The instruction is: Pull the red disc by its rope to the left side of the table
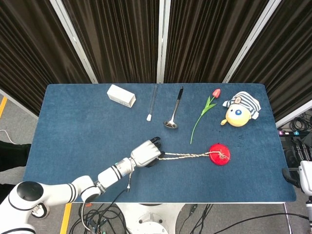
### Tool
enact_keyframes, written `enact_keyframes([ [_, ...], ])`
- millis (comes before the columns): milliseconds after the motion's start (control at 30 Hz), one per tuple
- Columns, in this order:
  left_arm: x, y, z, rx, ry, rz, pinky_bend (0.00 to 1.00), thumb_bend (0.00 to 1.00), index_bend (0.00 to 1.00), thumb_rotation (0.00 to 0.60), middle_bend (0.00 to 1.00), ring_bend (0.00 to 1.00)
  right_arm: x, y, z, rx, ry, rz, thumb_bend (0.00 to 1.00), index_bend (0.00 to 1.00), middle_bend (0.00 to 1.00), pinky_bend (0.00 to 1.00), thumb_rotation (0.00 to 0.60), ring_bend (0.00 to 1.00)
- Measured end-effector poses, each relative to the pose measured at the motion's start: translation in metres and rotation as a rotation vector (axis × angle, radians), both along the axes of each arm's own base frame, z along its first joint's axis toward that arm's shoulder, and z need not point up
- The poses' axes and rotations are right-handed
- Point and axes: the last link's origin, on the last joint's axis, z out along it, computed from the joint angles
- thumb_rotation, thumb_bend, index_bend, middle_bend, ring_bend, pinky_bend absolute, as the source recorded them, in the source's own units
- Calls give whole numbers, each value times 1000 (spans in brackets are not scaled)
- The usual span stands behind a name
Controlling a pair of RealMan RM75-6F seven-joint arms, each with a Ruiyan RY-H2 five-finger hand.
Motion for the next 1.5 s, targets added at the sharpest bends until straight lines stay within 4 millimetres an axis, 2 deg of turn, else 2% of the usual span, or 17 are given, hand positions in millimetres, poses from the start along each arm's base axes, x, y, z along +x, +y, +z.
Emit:
enact_keyframes([
  [100, -7, 1, 10, 29, -10, 6, 234, 429, 733, 600, 856, 464, 1, 0, -1, 3, 1, 3, 239, 0, 0, 0, 600, 0],
  [233, -20, 1, 29, 73, -24, 21, 239, 429, 744, 600, 873, 485, 3, -1, -2, 6, 5, 9, 239, 0, 0, 0, 600, 0],
  [433, -56, 3, 78, 161, -46, 94, 260, 428, 754, 600, 883, 493, 7, -3, -7, 19, -1, 16, 239, 0, 0, 0, 600, 0],
  [633, -124, 1, 147, 302, 4, 241, 261, 428, 761, 600, 890, 499, 7, -4, -6, 29, 2, 26, 237, 0, 0, 0, 600, 0],
  [767, -174, -12, 196, 396, 25, 384, 259, 428, 763, 600, 891, 500, 9, -5, -8, 36, 3, 31, 237, 0, 0, 0, 600, 0],
  [900, -206, -28, 229, 460, 21, 484, 258, 428, 765, 600, 893, 500, 11, -5, -11, 42, 6, 38, 237, 0, 0, 0, 600, 0],
  [1067, -229, -34, 252, 520, 58, 530, 259, 428, 770, 600, 897, 507, 16, -6, -14, 50, 7, 52, 237, 0, 0, 0, 600, 0],
  [1267, -253, -28, 280, 598, 148, 580, 259, 428, 774, 600, 900, 510, 16, -7, -16, 54, 10, 43, 237, 0, 0, 0, 600, 0],
  [1500, -261, -33, 305, 664, 185, 597, 259, 429, 778, 600, 903, 515, 15, -8, -20, 66, 9, 33, 238, 0, 0, 0, 600, 0],
])
